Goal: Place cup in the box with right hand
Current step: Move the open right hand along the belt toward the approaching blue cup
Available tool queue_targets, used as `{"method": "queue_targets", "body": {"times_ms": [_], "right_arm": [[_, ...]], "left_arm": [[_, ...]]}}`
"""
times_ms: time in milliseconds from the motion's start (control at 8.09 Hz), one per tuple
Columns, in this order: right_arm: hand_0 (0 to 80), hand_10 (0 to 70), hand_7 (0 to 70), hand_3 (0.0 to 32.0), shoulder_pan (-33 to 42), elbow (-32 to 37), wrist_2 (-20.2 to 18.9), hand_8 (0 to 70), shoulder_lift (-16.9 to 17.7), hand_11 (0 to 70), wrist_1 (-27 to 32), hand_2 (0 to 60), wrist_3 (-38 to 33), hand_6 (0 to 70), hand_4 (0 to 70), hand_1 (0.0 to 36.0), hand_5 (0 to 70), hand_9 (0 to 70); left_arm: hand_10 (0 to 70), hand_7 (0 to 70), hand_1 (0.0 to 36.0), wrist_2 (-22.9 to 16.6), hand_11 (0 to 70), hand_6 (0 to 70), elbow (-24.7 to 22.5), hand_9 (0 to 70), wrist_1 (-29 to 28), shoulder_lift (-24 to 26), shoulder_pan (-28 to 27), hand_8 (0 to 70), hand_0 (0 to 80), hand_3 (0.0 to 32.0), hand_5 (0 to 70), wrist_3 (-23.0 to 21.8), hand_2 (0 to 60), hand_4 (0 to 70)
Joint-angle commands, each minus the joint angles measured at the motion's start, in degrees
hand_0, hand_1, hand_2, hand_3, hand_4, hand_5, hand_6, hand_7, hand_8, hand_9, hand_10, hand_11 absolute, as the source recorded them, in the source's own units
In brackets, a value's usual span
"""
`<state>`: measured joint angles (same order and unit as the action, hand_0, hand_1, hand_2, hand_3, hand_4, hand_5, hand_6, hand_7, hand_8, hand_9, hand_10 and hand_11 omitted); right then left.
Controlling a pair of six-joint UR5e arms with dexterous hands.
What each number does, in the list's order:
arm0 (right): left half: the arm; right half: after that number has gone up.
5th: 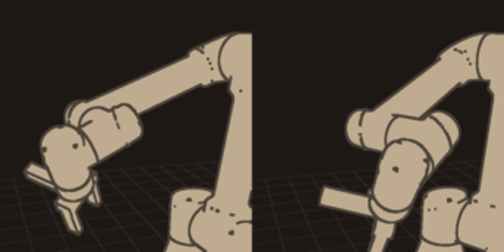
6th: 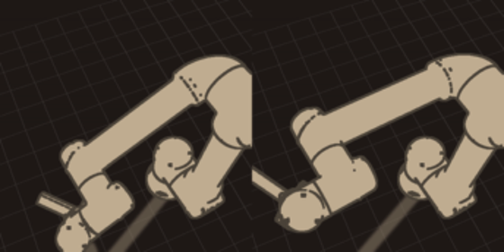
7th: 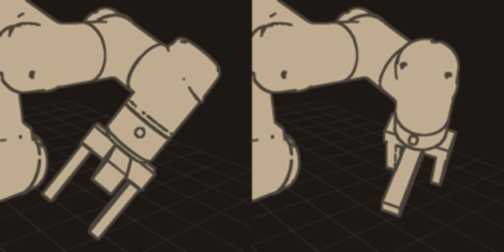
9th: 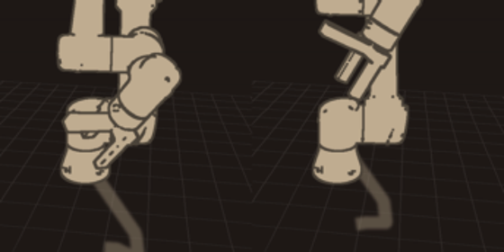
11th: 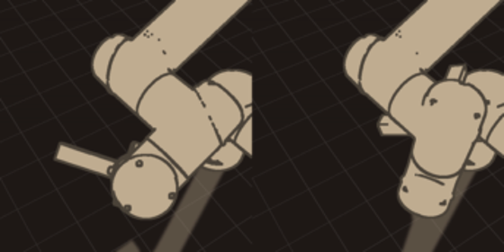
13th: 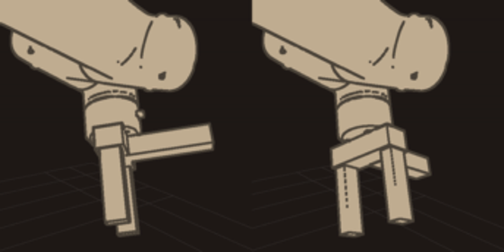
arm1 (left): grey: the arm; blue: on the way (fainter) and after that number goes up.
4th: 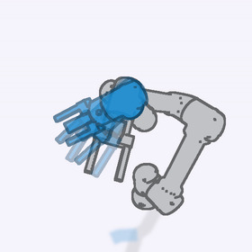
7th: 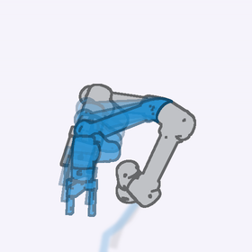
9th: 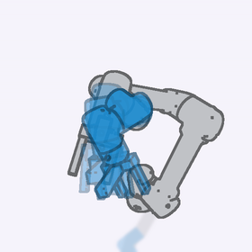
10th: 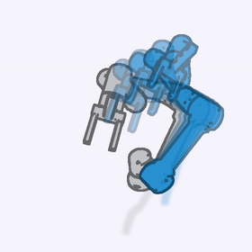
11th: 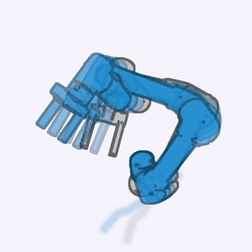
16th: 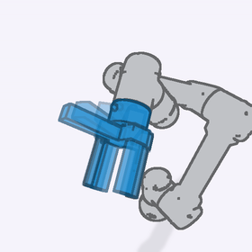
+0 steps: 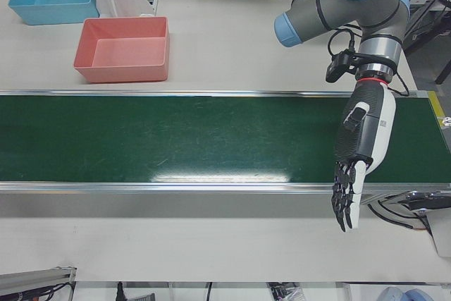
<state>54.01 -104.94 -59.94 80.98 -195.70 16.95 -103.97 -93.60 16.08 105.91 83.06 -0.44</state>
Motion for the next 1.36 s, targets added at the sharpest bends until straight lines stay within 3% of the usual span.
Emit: {"method": "queue_targets", "body": {"times_ms": [0,371,495,618,989,1237], "right_arm": [[59.6,2.3,21.8,0.0,-0.75,0.0,0.0,5.2,-0.38,5.0,-0.12,0.0,0.18,6.6,23.1,7.3,5.4,11.9],[60.0,2.2,21.9,0.0,-1.01,-0.26,0.09,5.1,-0.38,5.0,-0.12,0.0,0.19,6.7,23.5,7.0,5.4,11.7],[61.6,2.4,21.7,0.0,-1.01,-0.26,0.0,5.1,-0.38,5.4,-0.12,0.0,0.27,6.7,23.1,8.5,5.9,11.5],[62.1,2.4,20.7,0.0,-1.01,-0.26,0.0,4.9,-0.38,5.7,-0.12,0.0,0.27,6.7,19.8,12.7,6.4,11.1],[64.0,2.2,19.3,0.0,-1.19,-0.35,-0.17,4.2,-0.73,5.3,-0.2,0.0,0.36,6.4,22.8,12.4,6.6,9.8],[60.6,1.9,18.4,0.0,-1.8,-0.44,-0.17,3.8,-0.91,5.1,-0.2,0.6,0.36,6.2,15.7,18.8,6.9,9.1]], "left_arm": [[0.0,0.0,0.0,0.0,0.0,0.0,0.0,0.0,0.0,0.0,0.0,0.0,0.0,0.0,0.0,0.0,0.0,0.0],[0.0,0.0,0.0,0.0,0.0,0.0,0.0,0.0,0.0,0.0,-0.09,0.0,0.0,0.0,0.0,0.0,0.0,0.0],[0.0,0.0,0.0,0.0,0.0,0.0,0.0,0.0,0.0,0.0,-0.09,0.0,0.0,0.0,0.0,0.0,0.0,0.0],[0.0,0.0,0.0,0.0,0.0,0.0,0.0,0.0,0.0,0.0,0.0,0.0,0.0,0.0,0.0,0.0,0.0,0.0],[0.0,0.0,0.0,0.0,0.0,0.0,0.0,0.0,0.0,0.0,0.0,0.0,0.0,0.0,0.0,0.0,0.0,0.0],[0.0,0.0,0.0,0.0,0.0,0.0,0.0,0.0,0.0,0.0,0.0,0.0,0.0,0.0,0.0,0.0,0.0,0.0]]}}
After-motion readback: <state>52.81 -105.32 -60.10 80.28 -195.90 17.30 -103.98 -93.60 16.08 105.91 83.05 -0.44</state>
